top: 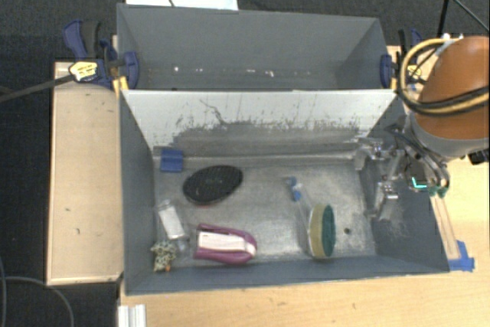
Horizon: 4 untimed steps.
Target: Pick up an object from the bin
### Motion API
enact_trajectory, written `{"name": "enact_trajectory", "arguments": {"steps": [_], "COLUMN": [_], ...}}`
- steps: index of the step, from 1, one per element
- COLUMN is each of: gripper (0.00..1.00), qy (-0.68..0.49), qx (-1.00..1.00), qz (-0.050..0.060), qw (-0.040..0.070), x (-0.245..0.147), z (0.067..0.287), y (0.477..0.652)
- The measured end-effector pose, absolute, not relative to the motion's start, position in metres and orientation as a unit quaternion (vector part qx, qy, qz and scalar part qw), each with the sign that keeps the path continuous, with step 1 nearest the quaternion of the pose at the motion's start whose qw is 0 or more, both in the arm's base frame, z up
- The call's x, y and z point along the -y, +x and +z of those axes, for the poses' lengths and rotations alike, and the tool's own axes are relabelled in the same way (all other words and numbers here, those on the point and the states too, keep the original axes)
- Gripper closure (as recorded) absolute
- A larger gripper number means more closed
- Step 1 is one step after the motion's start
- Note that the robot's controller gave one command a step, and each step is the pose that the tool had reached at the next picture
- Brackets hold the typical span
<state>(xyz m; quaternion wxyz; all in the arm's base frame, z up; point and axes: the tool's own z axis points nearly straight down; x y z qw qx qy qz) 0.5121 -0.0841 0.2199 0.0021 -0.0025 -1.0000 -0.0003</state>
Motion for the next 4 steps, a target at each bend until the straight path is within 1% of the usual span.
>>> {"name": "enact_trajectory", "arguments": {"steps": [1,2,3,4], "gripper": [0.00,0.00,1.00,1.00], "qy": [-0.149,0.058,0.060,0.040], "qx": [0.989,0.998,0.998,0.999], "qz": [-0.001,0.000,0.001,0.001], "qw": [0.001,0.001,-0.001,-0.004], "x": [0.055,0.052,0.053,0.055], "z": [0.170,0.077,0.079,0.145], "y": [0.483,0.495,0.496,0.507]}}
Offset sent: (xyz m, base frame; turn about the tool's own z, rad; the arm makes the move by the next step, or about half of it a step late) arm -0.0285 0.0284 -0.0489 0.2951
